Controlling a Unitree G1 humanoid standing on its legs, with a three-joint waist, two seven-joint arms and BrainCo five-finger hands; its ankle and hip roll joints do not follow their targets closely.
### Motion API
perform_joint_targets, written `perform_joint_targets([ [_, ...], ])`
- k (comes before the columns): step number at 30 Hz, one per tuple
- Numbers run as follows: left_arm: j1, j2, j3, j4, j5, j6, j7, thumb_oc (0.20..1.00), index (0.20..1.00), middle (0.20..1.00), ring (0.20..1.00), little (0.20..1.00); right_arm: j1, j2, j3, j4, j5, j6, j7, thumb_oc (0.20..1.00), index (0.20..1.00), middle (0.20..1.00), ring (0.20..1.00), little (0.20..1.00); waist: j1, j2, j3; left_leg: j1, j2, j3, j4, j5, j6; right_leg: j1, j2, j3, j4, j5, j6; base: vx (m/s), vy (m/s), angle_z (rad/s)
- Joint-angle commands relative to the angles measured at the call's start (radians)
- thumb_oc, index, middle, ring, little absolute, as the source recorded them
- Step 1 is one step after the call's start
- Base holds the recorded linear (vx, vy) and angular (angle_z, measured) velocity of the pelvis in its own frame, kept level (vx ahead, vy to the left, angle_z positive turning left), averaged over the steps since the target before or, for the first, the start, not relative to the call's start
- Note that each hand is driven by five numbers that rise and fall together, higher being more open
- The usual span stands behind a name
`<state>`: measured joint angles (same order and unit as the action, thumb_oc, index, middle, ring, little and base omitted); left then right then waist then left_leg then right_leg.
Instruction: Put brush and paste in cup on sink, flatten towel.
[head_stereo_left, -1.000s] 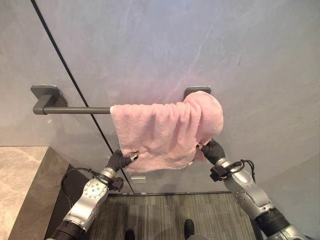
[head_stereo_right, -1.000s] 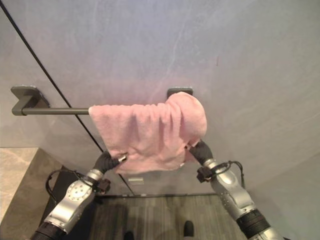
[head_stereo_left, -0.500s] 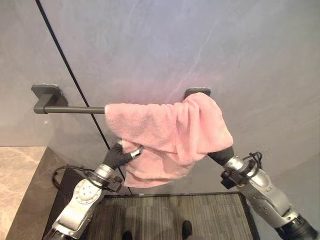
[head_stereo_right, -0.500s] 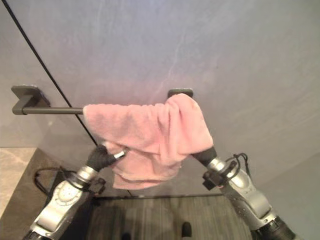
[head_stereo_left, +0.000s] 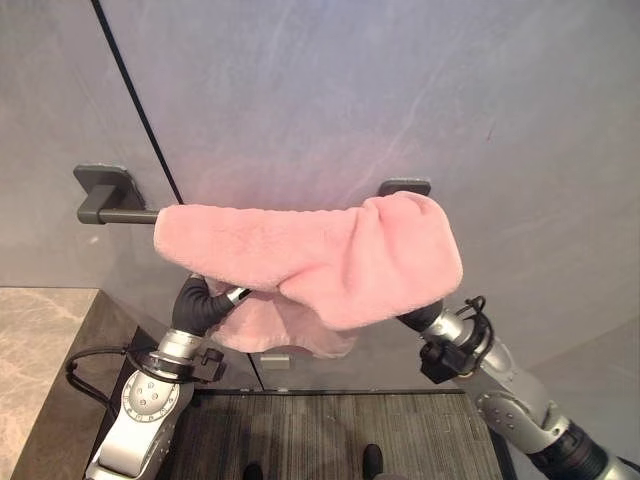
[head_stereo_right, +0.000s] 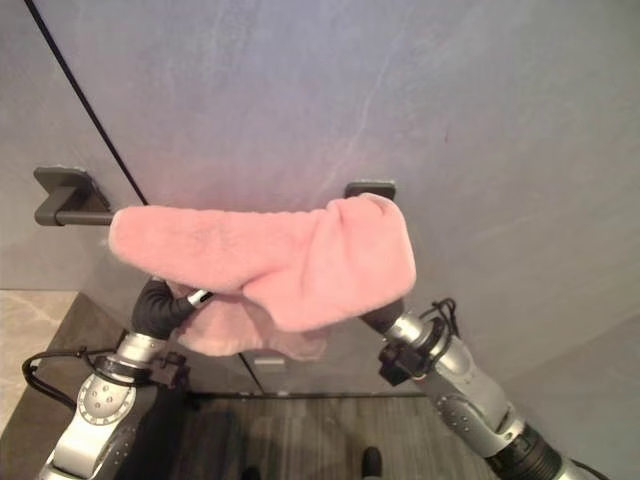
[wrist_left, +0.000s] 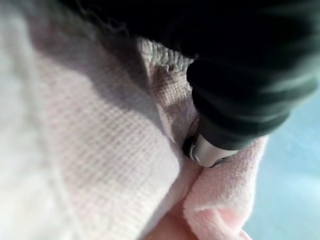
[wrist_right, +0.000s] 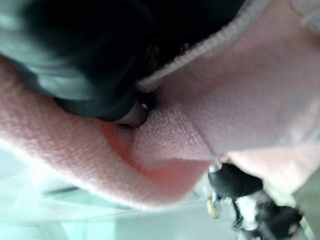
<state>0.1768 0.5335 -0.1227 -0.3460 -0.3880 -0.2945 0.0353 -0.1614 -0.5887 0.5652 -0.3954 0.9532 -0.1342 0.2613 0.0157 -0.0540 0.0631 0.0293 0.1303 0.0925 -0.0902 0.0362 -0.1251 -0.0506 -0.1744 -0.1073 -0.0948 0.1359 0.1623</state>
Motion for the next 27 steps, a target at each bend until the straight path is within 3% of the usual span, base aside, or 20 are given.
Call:
perform_joint_targets([
  [1, -0.006, 0.023, 0.050, -0.038, -0.045, -0.063, 0.028, 0.200, 0.200, 0.200, 0.200, 0.200, -0.078, 0.017, 0.001, -0.075, 0.040, -0.023, 0.013, 0.200, 0.200, 0.200, 0.200, 0.200, 0.015, -0.031, -0.001, -0.019, -0.005, -0.032, 0.003, 0.005, 0.001, 0.043, -0.067, 0.017, 0.008, -0.026, 0.029, 0.00, 0.000, 0.06],
  [5, -0.018, 0.014, -0.009, 0.147, 0.018, -0.035, 0.062, 0.200, 0.200, 0.200, 0.200, 0.200, -0.097, 0.028, 0.007, 0.006, -0.091, -0.030, -0.053, 0.200, 0.200, 0.200, 0.200, 0.200, 0.016, -0.027, 0.003, -0.019, -0.004, -0.032, 0.003, 0.009, 0.002, 0.045, -0.067, 0.013, 0.008, -0.024, 0.029, -0.01, 0.002, 0.04],
  [8, -0.035, 0.024, -0.011, 0.113, 0.043, -0.035, 0.065, 0.200, 0.200, 0.200, 0.200, 0.200, -0.071, 0.033, -0.048, 0.005, -0.216, -0.051, -0.090, 0.200, 0.200, 0.200, 0.200, 0.200, 0.010, -0.022, 0.006, -0.020, -0.004, -0.032, 0.003, 0.009, 0.005, 0.044, -0.066, 0.011, 0.008, -0.023, 0.030, 0.00, 0.009, 0.02],
  [13, -0.023, 0.034, 0.038, -0.004, 0.017, -0.049, 0.056, 0.200, 0.200, 0.200, 0.200, 0.200, -0.048, 0.002, -0.092, -0.116, -0.105, -0.082, -0.062, 0.200, 0.200, 0.200, 0.200, 0.200, 0.004, -0.030, 0.002, -0.022, -0.003, -0.034, 0.003, 0.008, 0.003, 0.044, -0.067, 0.012, 0.008, -0.026, 0.030, 0.00, 0.000, 0.01],
  [22, 0.005, 0.019, 0.124, -0.107, -0.005, -0.094, 0.098, 0.200, 0.200, 0.200, 0.200, 0.200, -0.027, -0.013, -0.111, -0.169, -0.108, -0.098, -0.065, 0.200, 0.200, 0.200, 0.200, 0.200, 0.004, -0.030, 0.002, -0.020, -0.003, -0.031, 0.003, 0.006, 0.003, 0.043, -0.067, 0.015, 0.008, -0.028, 0.029, 0.00, 0.000, 0.00],
  [27, 0.009, -0.034, 0.135, -0.039, 0.011, -0.113, 0.177, 0.200, 0.200, 0.200, 0.200, 0.200, -0.056, 0.058, -0.038, -0.077, -0.127, -0.092, -0.094, 0.200, 0.200, 0.200, 0.200, 0.200, 0.025, -0.031, 0.013, -0.030, -0.003, -0.041, 0.003, 0.010, 0.003, 0.042, -0.070, 0.003, 0.008, -0.028, 0.027, 0.00, -0.001, 0.01],
])
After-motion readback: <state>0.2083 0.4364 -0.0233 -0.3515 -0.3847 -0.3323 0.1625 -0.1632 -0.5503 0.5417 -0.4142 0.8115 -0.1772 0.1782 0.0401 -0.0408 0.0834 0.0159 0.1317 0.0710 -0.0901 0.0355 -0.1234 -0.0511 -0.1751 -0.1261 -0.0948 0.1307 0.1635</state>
